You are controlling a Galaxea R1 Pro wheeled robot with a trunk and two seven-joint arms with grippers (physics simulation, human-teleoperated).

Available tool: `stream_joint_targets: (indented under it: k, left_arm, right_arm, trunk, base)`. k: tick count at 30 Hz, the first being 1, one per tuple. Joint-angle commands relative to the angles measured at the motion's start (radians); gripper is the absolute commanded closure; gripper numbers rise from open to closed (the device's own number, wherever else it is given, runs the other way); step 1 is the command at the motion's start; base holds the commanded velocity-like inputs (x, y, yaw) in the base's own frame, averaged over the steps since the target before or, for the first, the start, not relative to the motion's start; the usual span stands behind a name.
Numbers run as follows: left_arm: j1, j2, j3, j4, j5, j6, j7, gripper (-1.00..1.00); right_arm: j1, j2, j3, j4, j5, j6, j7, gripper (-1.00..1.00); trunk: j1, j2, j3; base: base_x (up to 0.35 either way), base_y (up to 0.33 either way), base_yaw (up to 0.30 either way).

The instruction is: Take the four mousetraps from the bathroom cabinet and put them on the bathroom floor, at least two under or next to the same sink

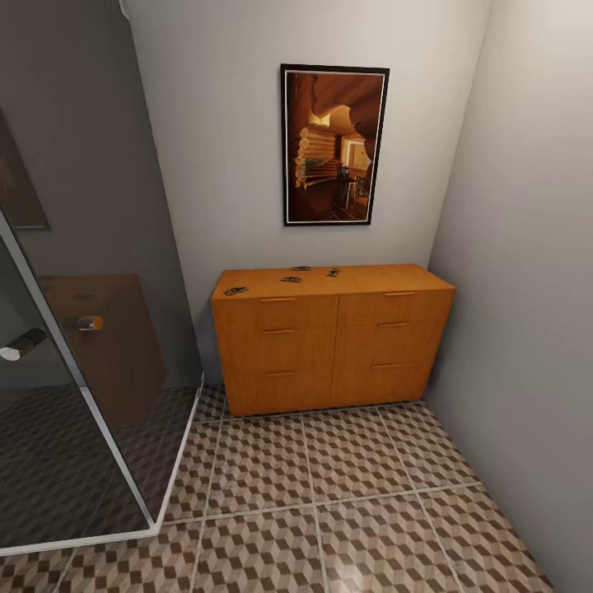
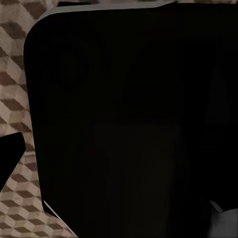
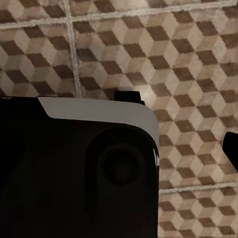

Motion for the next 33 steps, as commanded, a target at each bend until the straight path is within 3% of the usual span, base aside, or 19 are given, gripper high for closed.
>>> stream_joint_targets:
  k: [1, 12, 33]
  left_arm:
    - [0.001, 0.0, 0.0, -0.004, 0.001, 0.0, 0.0, -1.0]
    - [0.001, 0.005, 0.003, -0.007, 0.003, 0.0, 0.0, -1.0]
    - [0.001, 0.007, 0.002, -0.003, 0.003, 0.0, 0.0, -1.0]
  right_arm:
    - [-0.001, 0.0, 0.001, -0.002, 0.003, -0.004, -0.001, -1.0]
    - [-0.002, 0.004, 0.001, -0.012, 0.045, -0.006, -0.002, -1.0]
    - [-0.002, 0.004, 0.0, -0.014, 0.049, -0.009, -0.002, -1.0]
  trunk:
    - [0.0, 0.0, -0.001]
    - [0.0, 0.0, -0.001]
    - [0.0, 0.0, -0.001]
  base:
    - [0.0, 0.0, 0.0]
    - [0.0, 0.0, 0.0]
    - [0.0, 0.0, 0.0]
